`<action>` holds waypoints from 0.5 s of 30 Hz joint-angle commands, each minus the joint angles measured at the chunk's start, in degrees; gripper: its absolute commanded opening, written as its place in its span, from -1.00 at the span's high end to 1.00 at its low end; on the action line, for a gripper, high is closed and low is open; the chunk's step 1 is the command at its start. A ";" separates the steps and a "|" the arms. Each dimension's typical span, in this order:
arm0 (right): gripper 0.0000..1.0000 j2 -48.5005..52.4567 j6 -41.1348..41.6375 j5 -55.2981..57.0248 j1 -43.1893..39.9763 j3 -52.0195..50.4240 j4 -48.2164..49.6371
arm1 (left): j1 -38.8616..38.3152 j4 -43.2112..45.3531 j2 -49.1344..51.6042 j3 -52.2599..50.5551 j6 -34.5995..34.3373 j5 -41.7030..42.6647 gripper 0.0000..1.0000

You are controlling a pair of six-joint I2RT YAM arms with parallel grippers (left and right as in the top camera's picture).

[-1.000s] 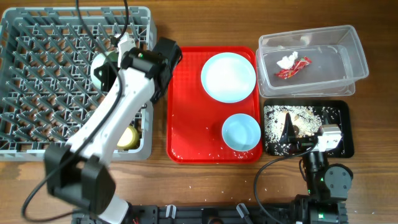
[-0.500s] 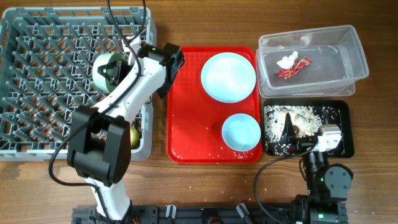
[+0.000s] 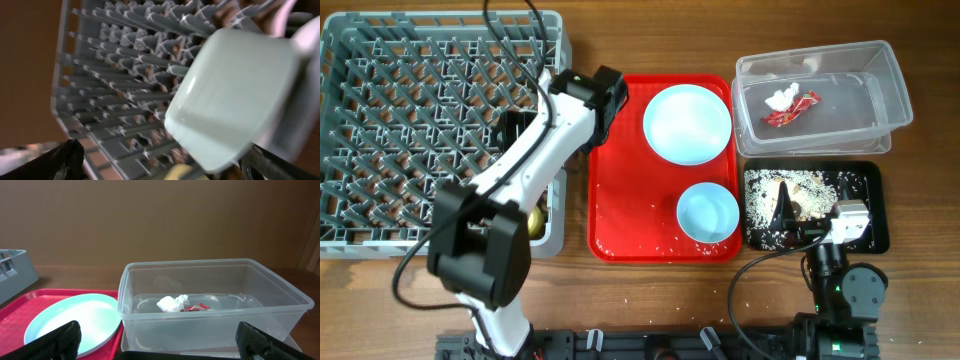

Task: Sort waste into correct bins and load items into the dishwasher rack
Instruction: 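Move the blue bowl into the dish rack with the left gripper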

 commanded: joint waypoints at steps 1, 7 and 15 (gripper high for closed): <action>-0.99 -0.35 0.22 -0.92 -0.13 -0.09 0.28 | -0.22 1.03 -7.69 6.75 -1.49 12.07 -1.00; -1.00 -0.35 0.22 -0.92 -0.13 -0.09 0.31 | -8.59 12.57 -8.55 5.92 8.17 55.80 -0.39; -0.99 -0.35 0.20 -0.92 -0.13 -0.09 0.31 | -22.84 24.02 1.07 -6.08 -5.29 57.44 -0.14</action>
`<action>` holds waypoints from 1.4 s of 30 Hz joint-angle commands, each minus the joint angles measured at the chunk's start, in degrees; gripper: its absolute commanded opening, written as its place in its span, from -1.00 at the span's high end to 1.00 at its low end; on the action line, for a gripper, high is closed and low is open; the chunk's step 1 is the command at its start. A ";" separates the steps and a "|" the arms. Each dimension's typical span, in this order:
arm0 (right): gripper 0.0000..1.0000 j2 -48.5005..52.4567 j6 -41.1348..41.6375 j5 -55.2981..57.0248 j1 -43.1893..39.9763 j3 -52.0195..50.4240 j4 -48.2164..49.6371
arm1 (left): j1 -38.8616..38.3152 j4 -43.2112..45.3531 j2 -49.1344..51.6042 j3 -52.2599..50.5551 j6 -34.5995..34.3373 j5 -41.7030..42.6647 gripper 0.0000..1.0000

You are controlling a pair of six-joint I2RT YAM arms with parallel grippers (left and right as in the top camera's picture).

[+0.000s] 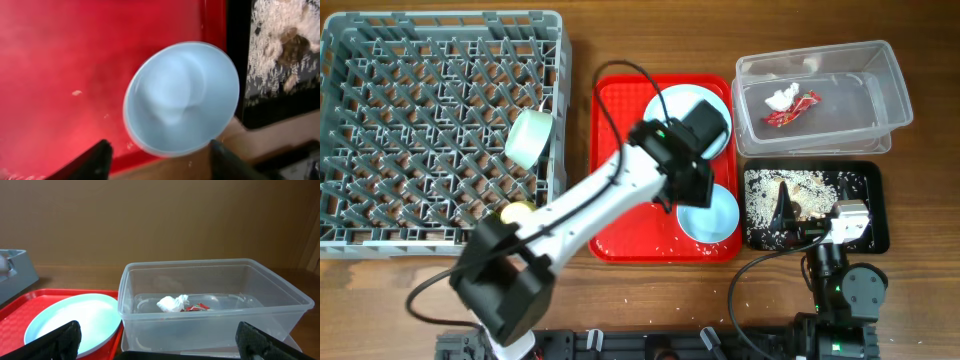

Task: Sort waste into correct bins and load items into the dishwasher rack
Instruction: 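Move the blue bowl into the dish rack with the left gripper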

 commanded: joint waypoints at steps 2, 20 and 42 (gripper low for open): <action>-0.99 -0.37 0.22 -0.92 -0.13 -0.09 0.28 | -0.44 1.79 5.84 -4.61 -7.32 -0.37 0.01; -0.99 -0.37 0.24 -0.92 -0.13 -0.09 0.28 | 17.16 -34.95 -17.75 4.22 -0.90 -70.60 0.92; -0.99 -0.37 0.24 -0.92 -0.13 -0.09 0.26 | 36.15 -13.66 3.28 -4.00 1.36 -73.94 0.75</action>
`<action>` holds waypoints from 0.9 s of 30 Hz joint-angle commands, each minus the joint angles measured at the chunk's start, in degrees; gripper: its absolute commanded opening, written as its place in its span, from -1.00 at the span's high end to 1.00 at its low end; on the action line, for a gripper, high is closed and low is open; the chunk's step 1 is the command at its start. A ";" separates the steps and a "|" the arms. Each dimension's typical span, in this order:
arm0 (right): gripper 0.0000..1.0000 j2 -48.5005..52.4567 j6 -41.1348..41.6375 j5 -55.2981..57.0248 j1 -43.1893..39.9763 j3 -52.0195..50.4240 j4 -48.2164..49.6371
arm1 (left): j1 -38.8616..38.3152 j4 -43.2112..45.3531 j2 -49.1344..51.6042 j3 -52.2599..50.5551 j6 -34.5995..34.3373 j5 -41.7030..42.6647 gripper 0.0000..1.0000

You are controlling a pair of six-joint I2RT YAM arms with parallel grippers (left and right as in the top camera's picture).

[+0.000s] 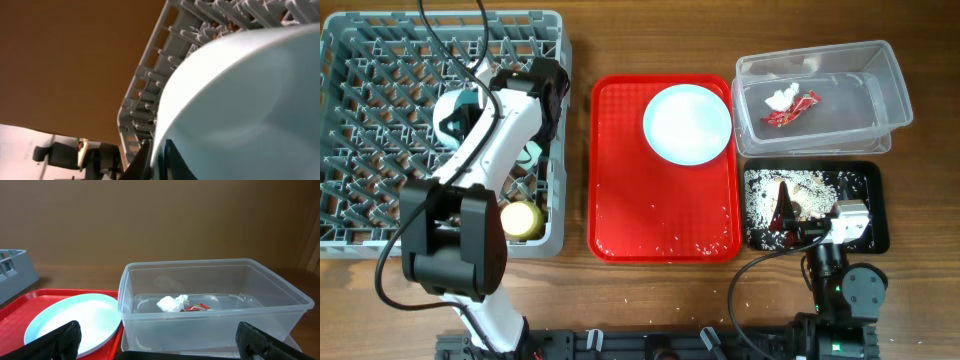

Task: Sort waste into correct bins and load items into the dishwasher rack
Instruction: 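Move the blue bowl into the dish rack with the left gripper, then grasp the light-blue plate edge with the left gripper and lift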

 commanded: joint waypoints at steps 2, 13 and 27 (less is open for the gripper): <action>-1.00 -0.35 0.22 -0.92 -0.13 -0.09 0.31 | -0.22 0.02 0.81 -0.37 0.90 7.56 0.58; -0.99 -0.35 0.24 -0.92 -0.13 -0.09 0.31 | -1.14 -6.54 -2.64 1.97 -2.82 12.07 -0.40; -0.99 -0.35 0.24 -0.92 -0.13 -0.09 0.28 | -18.84 12.68 -10.69 9.25 0.98 63.47 -0.68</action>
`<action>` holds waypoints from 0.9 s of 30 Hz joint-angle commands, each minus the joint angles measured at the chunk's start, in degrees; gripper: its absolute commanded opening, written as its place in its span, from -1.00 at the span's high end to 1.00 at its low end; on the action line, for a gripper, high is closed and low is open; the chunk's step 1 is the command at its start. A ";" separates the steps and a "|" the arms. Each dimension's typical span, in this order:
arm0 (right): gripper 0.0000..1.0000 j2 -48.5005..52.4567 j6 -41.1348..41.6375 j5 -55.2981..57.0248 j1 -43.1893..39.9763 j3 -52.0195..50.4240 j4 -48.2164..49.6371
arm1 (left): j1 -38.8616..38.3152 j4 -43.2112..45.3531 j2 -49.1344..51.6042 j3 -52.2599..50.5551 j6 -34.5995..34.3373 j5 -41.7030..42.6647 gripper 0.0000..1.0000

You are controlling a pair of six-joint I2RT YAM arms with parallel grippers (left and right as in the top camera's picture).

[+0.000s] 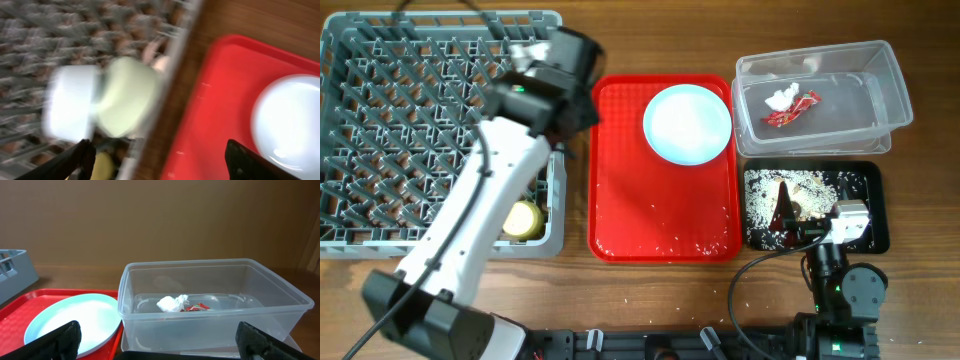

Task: Sort waste into correct bins and load items into the dishwasher rack
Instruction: 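Grasp the light-blue plate edge with the left gripper and lift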

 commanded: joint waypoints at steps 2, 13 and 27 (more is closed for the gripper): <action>-1.00 -0.37 0.22 -0.92 -0.13 -0.09 0.28 | -9.11 13.55 11.23 -0.13 5.16 14.82 -0.68; -0.99 -0.35 0.24 -0.92 -0.13 -0.09 0.28 | -6.08 23.74 33.57 -0.13 -8.07 26.82 0.02; -1.00 -0.26 0.22 -0.92 -0.13 -0.09 0.26 | -3.93 -5.57 5.07 8.52 8.35 -8.94 0.92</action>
